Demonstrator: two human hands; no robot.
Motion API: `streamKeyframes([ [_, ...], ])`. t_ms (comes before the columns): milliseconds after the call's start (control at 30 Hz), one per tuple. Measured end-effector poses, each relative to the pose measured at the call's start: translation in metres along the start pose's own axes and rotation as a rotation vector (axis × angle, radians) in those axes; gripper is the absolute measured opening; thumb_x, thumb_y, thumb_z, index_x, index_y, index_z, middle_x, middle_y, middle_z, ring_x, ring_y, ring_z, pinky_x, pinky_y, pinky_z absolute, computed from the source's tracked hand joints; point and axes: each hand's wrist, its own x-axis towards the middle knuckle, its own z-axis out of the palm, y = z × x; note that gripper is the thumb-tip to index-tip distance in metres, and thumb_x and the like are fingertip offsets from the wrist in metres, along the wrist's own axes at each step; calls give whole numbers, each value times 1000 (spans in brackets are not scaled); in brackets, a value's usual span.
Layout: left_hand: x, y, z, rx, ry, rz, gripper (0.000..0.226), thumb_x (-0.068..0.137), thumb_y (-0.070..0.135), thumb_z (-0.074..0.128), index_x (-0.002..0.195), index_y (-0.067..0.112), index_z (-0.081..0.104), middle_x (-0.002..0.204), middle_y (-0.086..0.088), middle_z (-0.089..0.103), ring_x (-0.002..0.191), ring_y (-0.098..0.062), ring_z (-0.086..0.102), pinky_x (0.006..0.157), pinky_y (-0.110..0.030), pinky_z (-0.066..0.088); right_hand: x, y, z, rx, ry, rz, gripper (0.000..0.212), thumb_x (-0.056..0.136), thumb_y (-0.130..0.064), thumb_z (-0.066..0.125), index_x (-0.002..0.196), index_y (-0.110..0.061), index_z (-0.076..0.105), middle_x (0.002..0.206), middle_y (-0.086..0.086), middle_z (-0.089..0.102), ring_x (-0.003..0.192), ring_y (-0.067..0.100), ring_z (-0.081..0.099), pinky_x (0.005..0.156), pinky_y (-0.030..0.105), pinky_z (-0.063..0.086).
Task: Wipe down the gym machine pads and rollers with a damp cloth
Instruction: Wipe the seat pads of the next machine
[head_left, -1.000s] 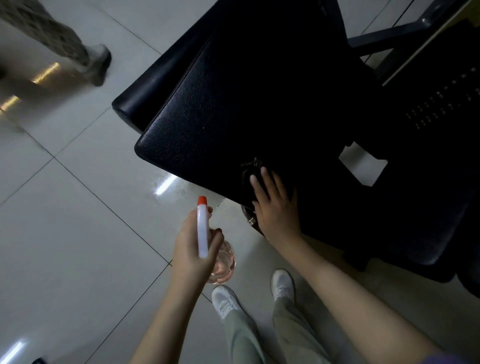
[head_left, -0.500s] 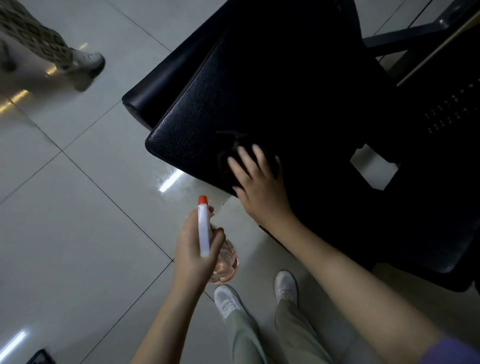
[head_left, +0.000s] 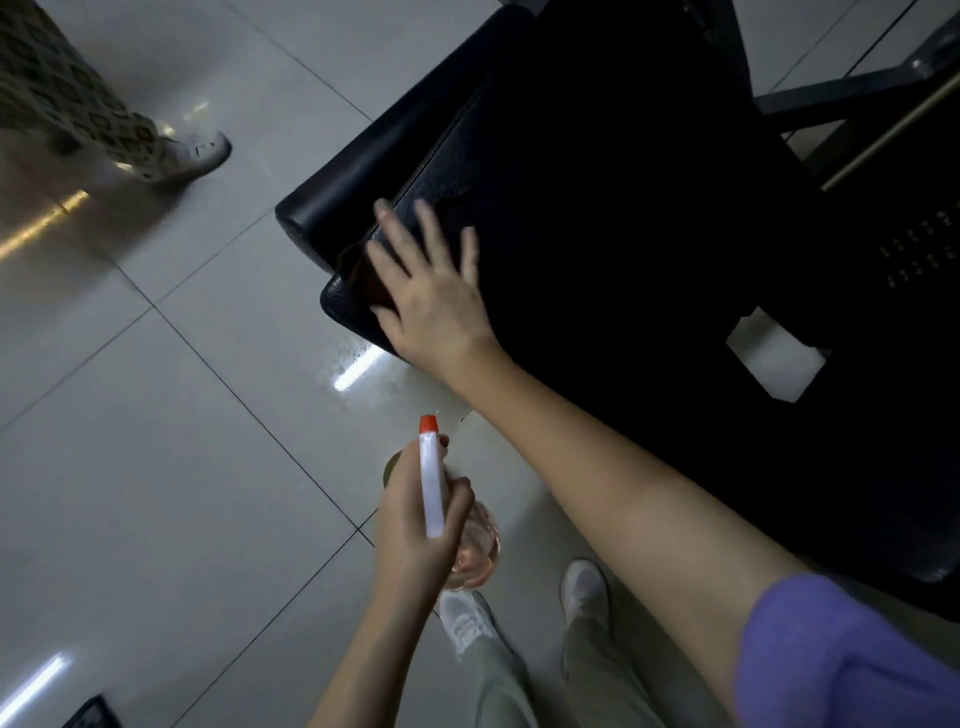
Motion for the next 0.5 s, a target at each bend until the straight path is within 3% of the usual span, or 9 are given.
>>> streamKeyframes([
  [67, 0, 0, -4, -6, 11, 10, 33, 78, 23, 58, 111, 24, 54, 97, 0, 62, 89, 1, 56, 70, -9, 44, -11, 5, 4, 28, 41, 182, 60, 87, -46, 52, 142, -26, 39, 158, 10, 12, 145, 35, 9, 109, 63, 9],
  [133, 2, 0, -7, -4, 26, 36, 28, 79, 20, 57, 105, 29, 52, 92, -1, 62, 86, -3, 56, 69, -12, 45, -30, 9, 17, 77, 154, 263, 59, 80, -40, 63, 135, -22, 51, 150, 22, 29, 138, 41, 27, 106, 59, 27],
  [267, 5, -5, -11, 12, 54, 14, 35, 80, 23, 58, 113, 27, 51, 101, 12, 61, 96, 0, 58, 78, -22, 48, -42, 0, 28, 12, 93, 80, 58, 75, -30, 64, 130, -11, 56, 140, 22, 45, 129, 34, 45, 100, 47, 39],
  [400, 11, -2, -12, 14, 74, 6, 36, 79, 24, 57, 115, 22, 54, 103, 16, 60, 97, 7, 56, 77, -8, 42, 3, -19, 13, -71, 16, -38, 52, 89, -22, 42, 140, -11, 43, 149, 16, 34, 138, 26, 33, 109, 40, 29],
  [500, 15, 0, -12, 18, 83, -13, 35, 79, 25, 57, 114, 24, 53, 98, 17, 60, 93, 9, 56, 75, -17, 45, 29, -12, 4, -47, -21, -99, 52, 97, -27, 38, 147, -12, 28, 156, 15, 19, 144, 26, 18, 114, 40, 15],
])
